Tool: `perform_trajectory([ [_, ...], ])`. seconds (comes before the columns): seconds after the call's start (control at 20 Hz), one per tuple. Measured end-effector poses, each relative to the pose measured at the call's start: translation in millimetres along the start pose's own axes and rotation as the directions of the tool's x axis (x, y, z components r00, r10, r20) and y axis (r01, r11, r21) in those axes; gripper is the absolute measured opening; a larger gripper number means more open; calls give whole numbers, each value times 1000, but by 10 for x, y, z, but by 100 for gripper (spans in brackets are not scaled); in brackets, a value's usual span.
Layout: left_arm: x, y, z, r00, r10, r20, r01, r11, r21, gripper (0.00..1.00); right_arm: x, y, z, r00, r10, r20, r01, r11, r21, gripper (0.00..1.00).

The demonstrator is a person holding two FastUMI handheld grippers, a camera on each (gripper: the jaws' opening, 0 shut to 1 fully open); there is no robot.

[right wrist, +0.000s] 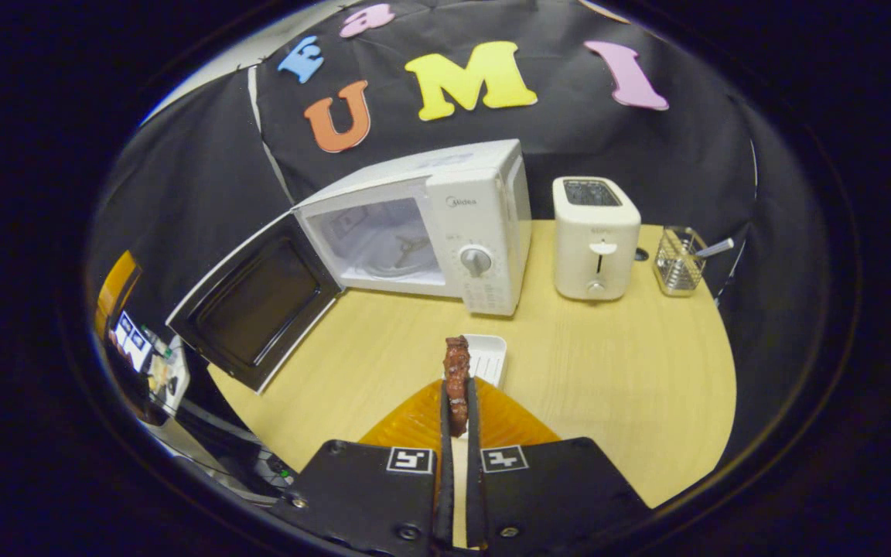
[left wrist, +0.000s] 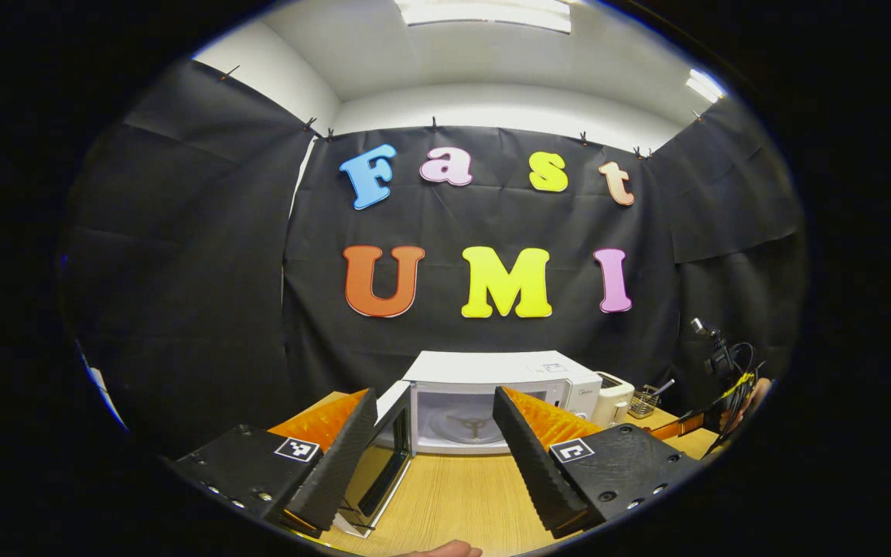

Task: Open the microwave oven with the left hand, put the food in, and close the microwave oven.

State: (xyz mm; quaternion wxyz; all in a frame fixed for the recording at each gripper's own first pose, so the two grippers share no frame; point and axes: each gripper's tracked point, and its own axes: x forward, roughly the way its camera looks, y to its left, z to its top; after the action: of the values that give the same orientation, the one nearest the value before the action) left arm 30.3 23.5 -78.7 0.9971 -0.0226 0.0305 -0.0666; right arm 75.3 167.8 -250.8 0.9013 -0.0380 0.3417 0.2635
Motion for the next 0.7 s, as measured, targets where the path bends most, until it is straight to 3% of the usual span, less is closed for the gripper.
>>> perform_trajectory([
  [0.3, -156, 251, -143, 1000, 3, -25, -3, 1000, -18, 93, 185, 597, 142, 989, -66, 132, 79, 993, -93, 9],
  [0.55, -222, 447, -268, 999, 20, -29, -21, 1000, -19, 93, 644, 1009, 257, 977, -95, 193, 117, 988, -104, 9],
  [0.7, -259, 548, -316, 999, 23, -29, -24, 999, -21, 92, 964, 1169, 383, 962, -144, 231, 175, 977, -119, 9],
])
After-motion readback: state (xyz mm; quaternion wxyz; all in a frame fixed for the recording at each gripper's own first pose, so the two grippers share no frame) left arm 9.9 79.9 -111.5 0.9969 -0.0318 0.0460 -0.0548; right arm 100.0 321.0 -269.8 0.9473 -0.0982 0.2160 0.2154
